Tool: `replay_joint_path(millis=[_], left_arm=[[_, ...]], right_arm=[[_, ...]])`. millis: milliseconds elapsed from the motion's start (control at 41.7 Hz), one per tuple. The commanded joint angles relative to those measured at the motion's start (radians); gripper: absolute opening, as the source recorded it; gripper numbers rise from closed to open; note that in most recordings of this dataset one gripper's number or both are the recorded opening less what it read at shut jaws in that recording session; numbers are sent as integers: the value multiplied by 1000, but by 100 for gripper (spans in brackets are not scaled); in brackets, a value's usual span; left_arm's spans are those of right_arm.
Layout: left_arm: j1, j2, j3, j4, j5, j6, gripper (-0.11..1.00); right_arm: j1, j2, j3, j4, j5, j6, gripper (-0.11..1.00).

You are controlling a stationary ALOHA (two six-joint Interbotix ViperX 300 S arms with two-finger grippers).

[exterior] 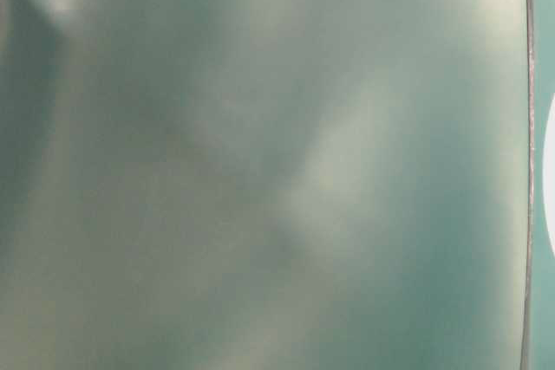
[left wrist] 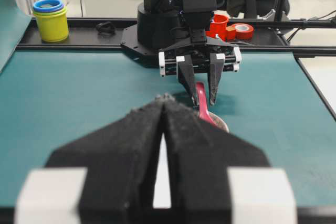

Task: Scoop the yellow hexagonal prism block from the bowl with a spoon using the right arm.
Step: 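Close the right gripper on the red spoon handle, then lift the spoon with the right gripper and carry it over the bowl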

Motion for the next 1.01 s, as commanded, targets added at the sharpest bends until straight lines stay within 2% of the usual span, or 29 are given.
replay_joint_path(millis=[0,192,623,791,983], left_arm=[[-2,12,-12,3,-6,-2,1],[-2,15,-12,3,-5,-2,1],[0,14,-14,3,34,-2,1],[0,9,-14,2,91,-5,1],[0,11,-14,3,118,-6,1]], right_arm=[[2,-9,-5,2,-8,-2,39],[-9,-11,-6,2,-9,-2,24],[-43,-71,-17,2,-2,-17,24],[-48,-153,-17,2,38,-69,24],[-80,-285,-37,2,175,-167,24]])
